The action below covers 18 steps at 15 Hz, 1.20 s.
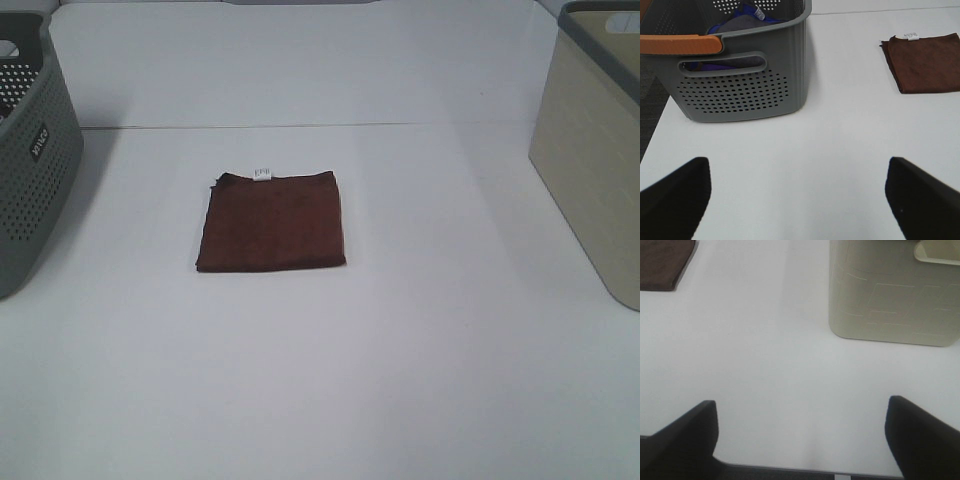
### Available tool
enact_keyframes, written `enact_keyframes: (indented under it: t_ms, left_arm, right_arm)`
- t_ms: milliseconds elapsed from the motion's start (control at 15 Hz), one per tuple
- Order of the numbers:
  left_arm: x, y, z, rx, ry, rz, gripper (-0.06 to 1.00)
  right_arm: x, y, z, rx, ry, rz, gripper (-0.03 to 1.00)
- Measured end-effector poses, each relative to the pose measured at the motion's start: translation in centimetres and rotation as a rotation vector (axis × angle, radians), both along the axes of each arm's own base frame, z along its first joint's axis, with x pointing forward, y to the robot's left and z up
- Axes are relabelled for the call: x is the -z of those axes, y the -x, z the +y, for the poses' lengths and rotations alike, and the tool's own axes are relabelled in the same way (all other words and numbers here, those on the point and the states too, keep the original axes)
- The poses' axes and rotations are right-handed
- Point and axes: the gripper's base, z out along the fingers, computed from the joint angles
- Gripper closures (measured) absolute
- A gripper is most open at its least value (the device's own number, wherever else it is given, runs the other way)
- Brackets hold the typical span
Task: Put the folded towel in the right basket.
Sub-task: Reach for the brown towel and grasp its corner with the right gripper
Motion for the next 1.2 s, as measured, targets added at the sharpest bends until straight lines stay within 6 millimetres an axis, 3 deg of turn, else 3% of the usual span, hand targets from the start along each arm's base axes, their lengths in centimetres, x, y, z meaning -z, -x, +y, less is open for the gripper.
enact_keyframes:
  t_ms: [1200]
  left_arm:
    - [0.00,0.00,0.00,0.000,0.000,0.000,0.06]
  right_arm:
    - [0.00,0.00,0.00,0.000,0.000,0.000,0.10]
